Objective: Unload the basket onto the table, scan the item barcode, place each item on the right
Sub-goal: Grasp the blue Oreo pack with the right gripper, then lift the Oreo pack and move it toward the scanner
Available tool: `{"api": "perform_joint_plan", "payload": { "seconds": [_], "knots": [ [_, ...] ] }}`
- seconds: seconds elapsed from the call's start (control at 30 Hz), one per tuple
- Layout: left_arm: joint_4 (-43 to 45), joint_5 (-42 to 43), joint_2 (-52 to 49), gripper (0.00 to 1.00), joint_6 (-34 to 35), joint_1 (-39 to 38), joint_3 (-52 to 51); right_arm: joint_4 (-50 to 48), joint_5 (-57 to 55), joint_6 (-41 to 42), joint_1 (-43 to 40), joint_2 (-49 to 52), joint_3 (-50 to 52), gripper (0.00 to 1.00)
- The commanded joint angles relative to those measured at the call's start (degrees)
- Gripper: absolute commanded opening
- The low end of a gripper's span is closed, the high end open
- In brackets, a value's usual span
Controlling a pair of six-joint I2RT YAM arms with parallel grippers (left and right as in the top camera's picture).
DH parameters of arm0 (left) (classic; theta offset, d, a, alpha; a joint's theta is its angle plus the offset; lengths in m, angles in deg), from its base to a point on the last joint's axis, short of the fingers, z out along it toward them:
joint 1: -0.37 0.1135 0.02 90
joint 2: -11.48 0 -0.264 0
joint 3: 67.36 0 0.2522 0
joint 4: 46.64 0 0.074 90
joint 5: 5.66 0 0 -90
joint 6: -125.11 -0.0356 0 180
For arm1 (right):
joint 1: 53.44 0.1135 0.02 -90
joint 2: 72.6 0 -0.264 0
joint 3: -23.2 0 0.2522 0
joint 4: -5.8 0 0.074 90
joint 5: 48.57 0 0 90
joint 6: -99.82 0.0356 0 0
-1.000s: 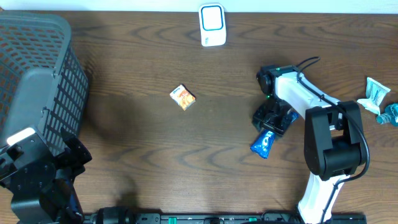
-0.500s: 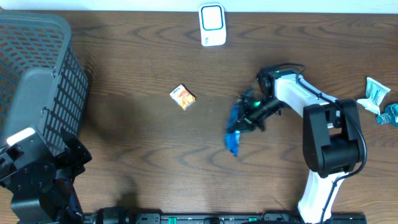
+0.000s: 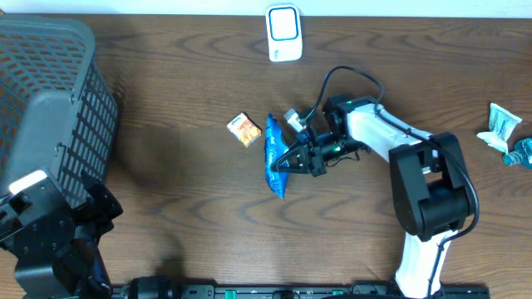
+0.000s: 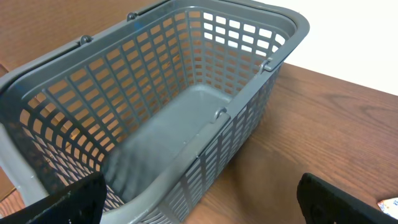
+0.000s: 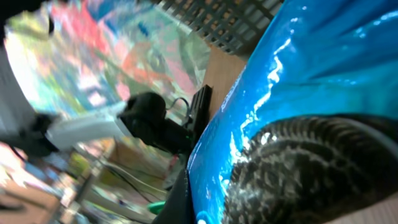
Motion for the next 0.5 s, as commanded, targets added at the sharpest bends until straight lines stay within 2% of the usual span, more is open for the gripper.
{"api": "perform_joint_plan", "payload": {
  "seconds": [0.0, 0.13, 0.23, 0.3, 0.37, 0.4, 0.43, 0.47],
  "knots": [
    [-0.13, -0.22, 0.02, 0.98, 0.28, 0.24, -0.15, -0.09, 3.74, -10.91, 1.73, -0.24, -1.79, 0.01],
    [-0.13, -0.22, 0.02, 0.98, 0.28, 0.24, -0.15, -0.17, 3.74, -13.79, 3.56, -2.91, -2.08, 0.01],
    [-0.13, -0.20, 0.02, 0.98, 0.28, 0.24, -0.15, -8.28, 3.56, -21.20, 5.20, -5.55, -2.12, 0.01],
    [-0.13, -0.22, 0.02, 0.98, 0.28, 0.24, -0.15, -19.28, 3.65, -22.34, 6.47, -5.68, -2.12, 0.01],
    [-0.13, -0.22, 0.02, 0.98, 0.28, 0.24, -0.15, -25.92, 3.67, -22.36, 7.19, -5.68, -2.12, 0.01],
    [-0.13, -0.22, 0.02, 0.98, 0.28, 0.24, -0.15, -33.97, 3.67, -21.68, 8.04, -5.68, -2.12, 0.01],
    [-0.13, -0.22, 0.02, 0.98, 0.28, 0.24, -0.15, -36.89, 3.67, -20.68, 8.37, -5.68, -2.12, 0.01],
    [-0.13, -0.22, 0.02, 0.98, 0.28, 0.24, -0.15, -45.83, 3.67, -15.12, 9.29, -5.68, -2.12, 0.01]
  ]
}}
